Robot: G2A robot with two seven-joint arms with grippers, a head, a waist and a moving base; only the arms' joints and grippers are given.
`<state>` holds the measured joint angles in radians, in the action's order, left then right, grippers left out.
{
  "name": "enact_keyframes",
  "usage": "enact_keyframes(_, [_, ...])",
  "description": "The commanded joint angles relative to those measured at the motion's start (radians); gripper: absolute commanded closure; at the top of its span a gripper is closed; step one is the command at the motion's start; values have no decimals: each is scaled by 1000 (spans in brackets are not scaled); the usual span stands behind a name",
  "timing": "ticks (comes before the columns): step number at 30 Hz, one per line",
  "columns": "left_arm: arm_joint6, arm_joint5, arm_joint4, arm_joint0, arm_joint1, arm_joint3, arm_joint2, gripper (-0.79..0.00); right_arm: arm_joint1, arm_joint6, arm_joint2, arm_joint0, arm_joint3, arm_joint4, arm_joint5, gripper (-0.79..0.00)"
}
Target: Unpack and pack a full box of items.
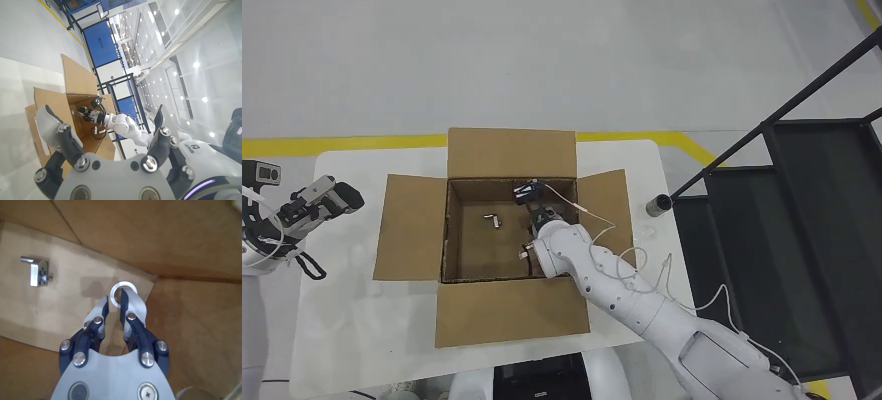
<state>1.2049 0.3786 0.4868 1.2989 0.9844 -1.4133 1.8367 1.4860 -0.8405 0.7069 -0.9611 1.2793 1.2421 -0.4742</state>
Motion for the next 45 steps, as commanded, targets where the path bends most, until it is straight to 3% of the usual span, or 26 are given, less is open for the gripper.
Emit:
enact_keyframes(1, [0, 0, 0, 0, 0, 0, 0, -785, 4, 15, 2, 0, -14, -3, 14, -237])
enact_keyframes(16, [0, 0, 0, 0, 0, 0, 0, -785, 50, 104, 2, 38, -142, -55, 70, -120])
enact_keyframes(25, [0, 0, 0, 0, 0, 0, 0, -785, 66, 135, 3, 46, -169, -8, 56, -114])
enact_keyframes(32, [0, 0, 0, 0, 0, 0, 0, -785, 69, 141, 24, 40, -186, 11, 62, -129])
enact_keyframes(39, [0, 0, 0, 0, 0, 0, 0, -785, 75, 145, 42, 35, -193, 27, 66, -274])
enact_keyframes(43, [0, 0, 0, 0, 0, 0, 0, -785, 79, 144, 50, 29, -197, 27, 75, -265])
enact_keyframes(45, [0, 0, 0, 0, 0, 0, 0, -785, 80, 144, 51, 26, -199, 27, 79, -225])
